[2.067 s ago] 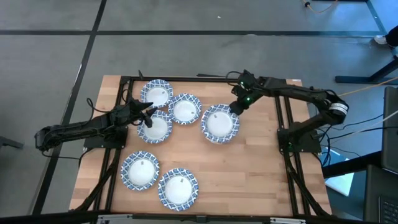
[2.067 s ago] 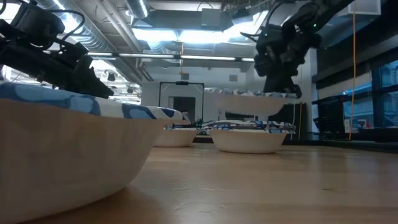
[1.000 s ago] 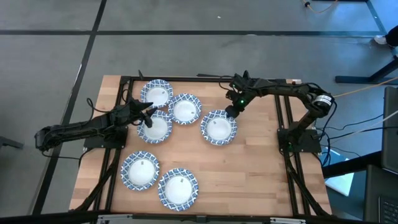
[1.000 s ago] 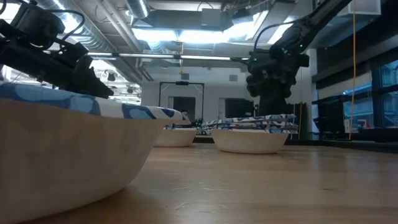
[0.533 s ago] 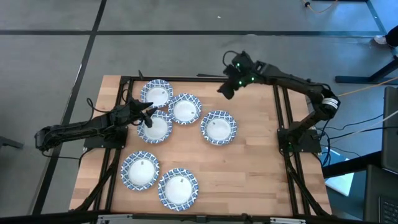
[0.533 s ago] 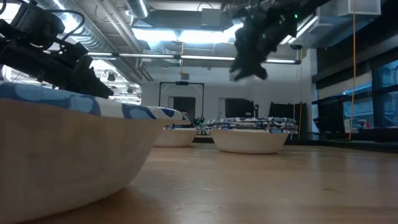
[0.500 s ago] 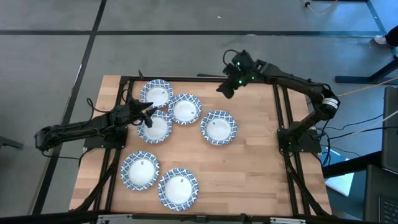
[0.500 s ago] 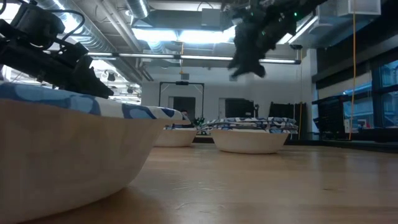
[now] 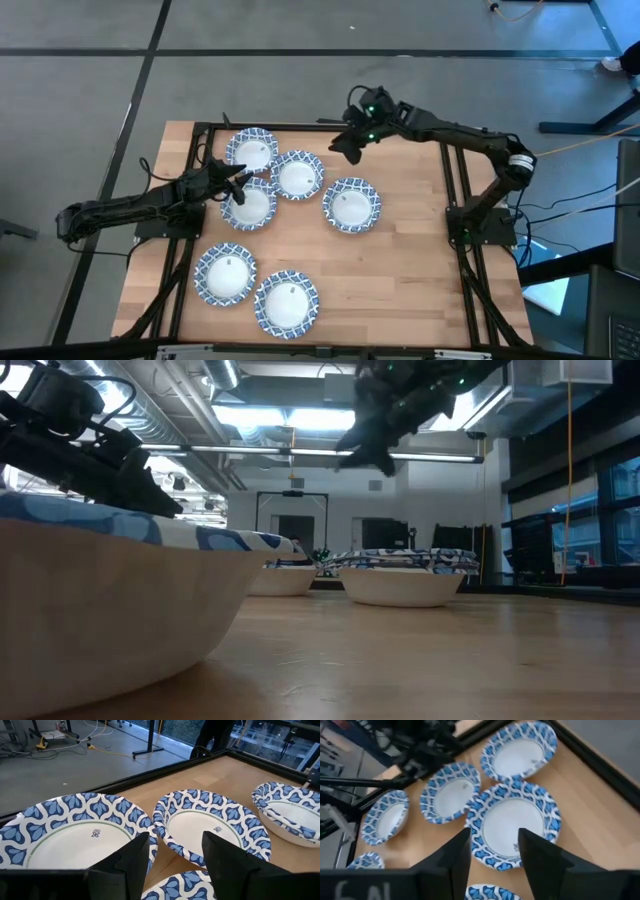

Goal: Nest bowls inside each other
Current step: Stack the blue patterned bowl on top of the other blue patterned bowl

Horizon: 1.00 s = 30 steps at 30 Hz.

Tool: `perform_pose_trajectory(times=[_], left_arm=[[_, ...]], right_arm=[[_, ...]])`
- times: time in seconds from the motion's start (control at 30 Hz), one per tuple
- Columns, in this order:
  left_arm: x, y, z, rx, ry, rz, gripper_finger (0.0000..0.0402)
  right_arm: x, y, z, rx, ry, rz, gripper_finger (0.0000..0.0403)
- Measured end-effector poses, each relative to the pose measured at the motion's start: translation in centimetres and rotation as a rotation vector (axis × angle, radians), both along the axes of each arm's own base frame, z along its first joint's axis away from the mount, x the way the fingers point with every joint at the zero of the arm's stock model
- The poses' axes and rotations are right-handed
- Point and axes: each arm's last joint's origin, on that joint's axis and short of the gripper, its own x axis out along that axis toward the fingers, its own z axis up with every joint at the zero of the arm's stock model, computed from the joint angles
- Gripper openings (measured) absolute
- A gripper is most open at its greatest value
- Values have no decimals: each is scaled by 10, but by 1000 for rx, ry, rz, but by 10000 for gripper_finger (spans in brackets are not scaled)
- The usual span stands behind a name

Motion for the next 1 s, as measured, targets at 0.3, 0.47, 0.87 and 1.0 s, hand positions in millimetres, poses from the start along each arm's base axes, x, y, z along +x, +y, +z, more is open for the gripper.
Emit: perform_pose_trajectory(times=[0.3,0.47,0.87,1.0], left_arm=[[0,0,0,0,0,0,176],[0,0,0,0,0,0,176],[0,0,0,0,0,0,176],[0,0,0,0,0,0,176]], right_arm=[[21,-12,-45,111,99,-42,163],[28,-21,-73,209,156,-106,163],[40,-28,-109,296,212,-158,163],[40,-29,-110,306,217,-184,163]])
